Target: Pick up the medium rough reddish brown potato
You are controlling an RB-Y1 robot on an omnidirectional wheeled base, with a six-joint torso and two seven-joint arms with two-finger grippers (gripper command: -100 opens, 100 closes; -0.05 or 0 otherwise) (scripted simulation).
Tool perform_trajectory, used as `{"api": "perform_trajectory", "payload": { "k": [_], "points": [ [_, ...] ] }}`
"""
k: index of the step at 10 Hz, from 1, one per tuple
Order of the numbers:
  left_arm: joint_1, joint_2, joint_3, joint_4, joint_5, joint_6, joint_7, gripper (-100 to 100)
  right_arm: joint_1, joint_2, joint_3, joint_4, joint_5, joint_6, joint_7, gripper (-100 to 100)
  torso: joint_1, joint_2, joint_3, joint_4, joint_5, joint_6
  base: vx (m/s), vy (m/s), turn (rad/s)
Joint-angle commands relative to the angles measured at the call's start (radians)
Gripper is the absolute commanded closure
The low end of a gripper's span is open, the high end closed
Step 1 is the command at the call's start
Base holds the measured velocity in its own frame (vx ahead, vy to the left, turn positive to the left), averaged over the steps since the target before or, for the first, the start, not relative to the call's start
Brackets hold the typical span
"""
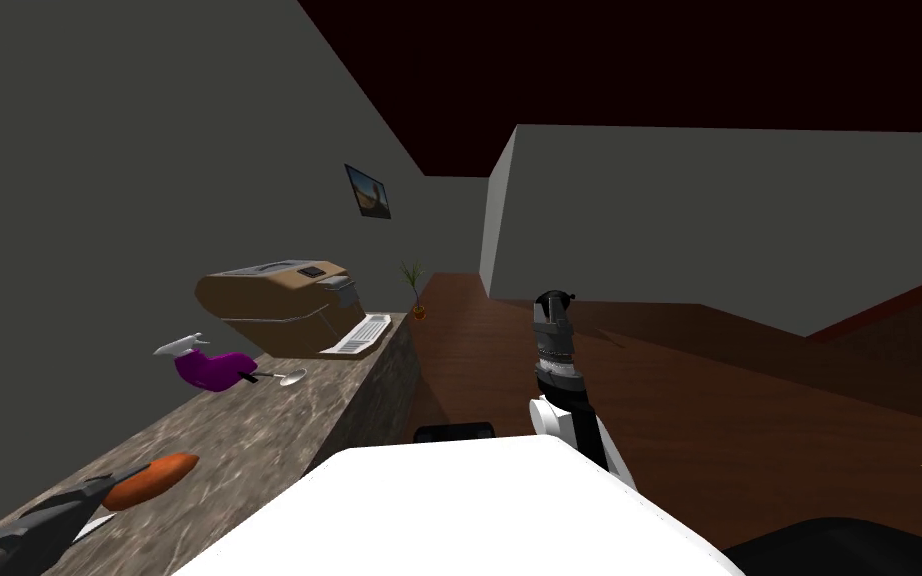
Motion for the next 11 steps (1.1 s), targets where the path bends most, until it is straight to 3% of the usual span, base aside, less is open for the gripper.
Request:
{"api": "perform_trajectory", "payload": {
  "k": [1,3,4,6,7,9,10,11],
  "points": [
    [-0.028,0.031,0.034,-0.050,0.021,0.050,-0.028,100,0.000,0.000,0.000,0.000,0.000,0.000,0.000,0,0.000,0.000,0.000,0.000,0.000,0.000,-0.107,-0.005,0.039],
    [-0.028,0.031,0.034,-0.064,0.021,0.095,-0.028,100,0.000,0.000,0.000,0.000,0.000,0.000,0.000,0,-0.001,0.001,0.001,0.000,-0.001,0.001,-0.070,0.013,-0.014],
    [-0.054,0.063,0.067,-0.108,0.041,0.128,-0.053,100,0.000,0.000,0.000,0.000,0.000,0.000,0.000,0,0.000,-0.001,-0.001,0.000,0.000,0.000,-0.102,0.017,0.039],
    [-0.054,0.063,0.067,-0.126,0.041,0.172,-0.053,100,0.000,0.000,0.000,0.000,0.000,0.000,0.000,0,-0.001,0.001,0.001,0.000,-0.001,0.001,-0.083,0.013,-0.016],
    [-0.080,0.094,0.100,-0.170,0.062,0.206,-0.079,100,0.000,0.000,0.000,0.000,0.000,0.000,0.000,0,-0.001,0.000,0.000,0.000,0.000,0.000,-0.092,0.008,0.038],
    [-0.080,0.094,0.100,-0.187,0.062,0.249,-0.079,100,0.000,0.000,0.000,0.000,0.000,0.000,0.000,0,-0.001,0.001,0.001,0.000,0.000,0.001,-0.079,0.017,-0.014],
    [-0.107,0.125,0.133,-0.230,0.082,0.284,-0.105,100,0.000,0.000,0.000,0.000,0.000,0.000,0.000,0,-0.001,0.000,0.000,0.000,-0.001,0.000,-0.125,-0.002,0.040],
    [-0.107,0.125,0.125,-0.224,0.033,0.313,-0.062,100,0.000,0.000,0.000,0.000,0.000,0.000,0.000,0,-0.002,0.002,0.001,0.001,-0.002,0.001,-0.116,0.009,-0.022]
  ]
}}
